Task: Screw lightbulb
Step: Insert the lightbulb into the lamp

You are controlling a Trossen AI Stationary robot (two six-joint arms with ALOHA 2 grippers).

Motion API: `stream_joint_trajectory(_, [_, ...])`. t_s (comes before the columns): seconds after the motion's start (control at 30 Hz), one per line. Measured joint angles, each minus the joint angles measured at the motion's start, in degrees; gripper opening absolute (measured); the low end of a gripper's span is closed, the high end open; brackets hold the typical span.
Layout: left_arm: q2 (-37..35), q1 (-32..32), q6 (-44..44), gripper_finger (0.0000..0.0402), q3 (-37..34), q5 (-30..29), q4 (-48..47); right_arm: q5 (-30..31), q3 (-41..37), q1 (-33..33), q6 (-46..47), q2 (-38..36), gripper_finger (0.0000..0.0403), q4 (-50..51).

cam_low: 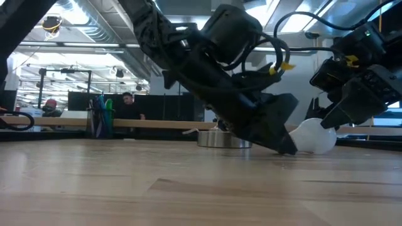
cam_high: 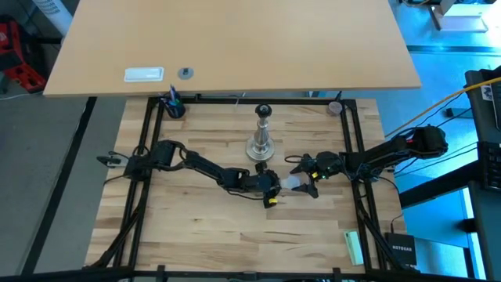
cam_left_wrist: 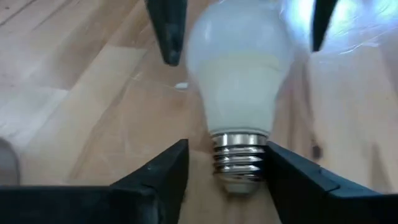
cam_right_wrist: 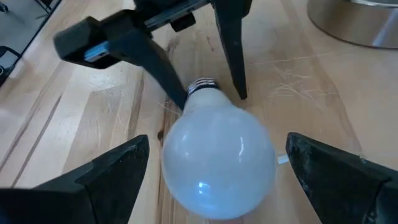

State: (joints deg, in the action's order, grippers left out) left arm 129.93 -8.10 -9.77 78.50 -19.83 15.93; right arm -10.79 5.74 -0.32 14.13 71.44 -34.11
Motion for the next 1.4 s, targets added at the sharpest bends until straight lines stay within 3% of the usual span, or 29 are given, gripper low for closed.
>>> stream_joint_trajectory(0.2, [-0.27,0.07,0.18,0.0084,0.05,0.47,-1.16,-0.46,-0.01,-0.02,0.48,-1.87,0.0380,-0.39])
stream_joint_trajectory(0.43, [-6.13,-0.74,3.32,0.0084,-0.09,1.11,-5.82,-4.91,3.88,-0.02,0.81,-15.44,0.0380,10.52])
stream_joint_trajectory(0.6, [-12.36,-3.15,5.79,0.0084,-0.02,-4.57,-7.84,-4.28,7.96,-0.02,0.58,-27.95,0.0380,22.93])
stream_joint_trajectory(0.83, [-14.66,-7.32,10.31,0.0084,-0.07,-11.50,-9.63,-3.75,8.39,-0.02,7.82,-41.88,0.0380,29.77])
stream_joint_trajectory(1.13, [-16.41,-6.76,8.74,0.0084,-2.19,-12.60,-6.00,0.36,4.18,-0.02,19.60,-40.21,0.0380,23.31])
stream_joint_trajectory(1.27, [-20.49,-6.84,8.65,0.0084,-8.71,-12.24,4.69,2.24,3.63,-0.01,22.88,-37.81,0.0380,16.82])
stream_joint_trajectory(1.4, [-23.74,-6.22,5.66,0.0084,-18.22,-11.73,24.42,6.27,3.52,1.44,21.59,-33.83,0.0380,9.05])
